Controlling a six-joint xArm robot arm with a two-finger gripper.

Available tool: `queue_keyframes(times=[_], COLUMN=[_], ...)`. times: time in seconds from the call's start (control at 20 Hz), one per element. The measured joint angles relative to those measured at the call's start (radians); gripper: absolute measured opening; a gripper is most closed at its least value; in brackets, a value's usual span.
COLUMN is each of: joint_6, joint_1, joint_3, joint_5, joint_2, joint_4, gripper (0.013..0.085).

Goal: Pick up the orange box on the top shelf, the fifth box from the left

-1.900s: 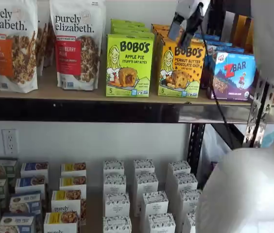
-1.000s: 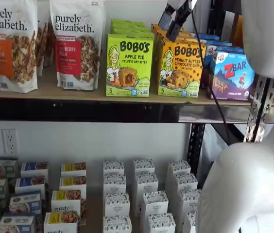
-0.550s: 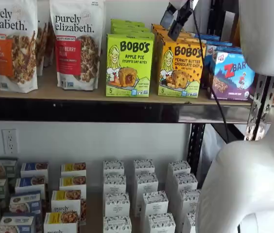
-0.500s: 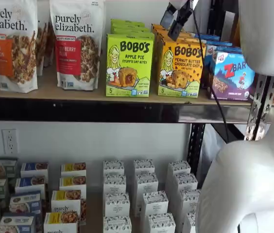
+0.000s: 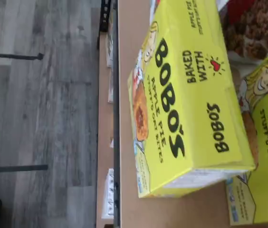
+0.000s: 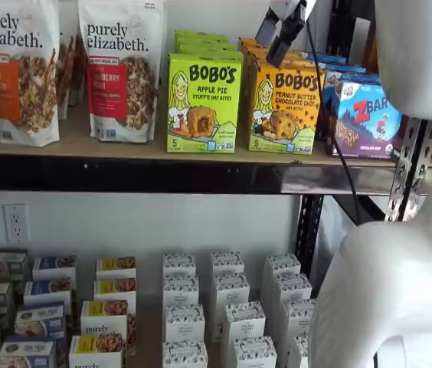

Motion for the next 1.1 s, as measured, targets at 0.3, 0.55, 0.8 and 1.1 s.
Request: queue_keyframes(times=[0.3,0.55,0.8,1.1], joint_6=[-0.03,-0.055,-0.069,-0.084], joint_1=[-0.014,-0.027,-0.033,-0.037], joint_3=[0.022,0.037,0.048,0.04], joint_5=[-0.044,-0.075,-0.1,-0.105], joint_2=[0.006,0.017,0.026,0.053], joint_4=[-0.026,-0.038,-0.047,-0.07], gripper=[0.085,0.085,0.085,0.085])
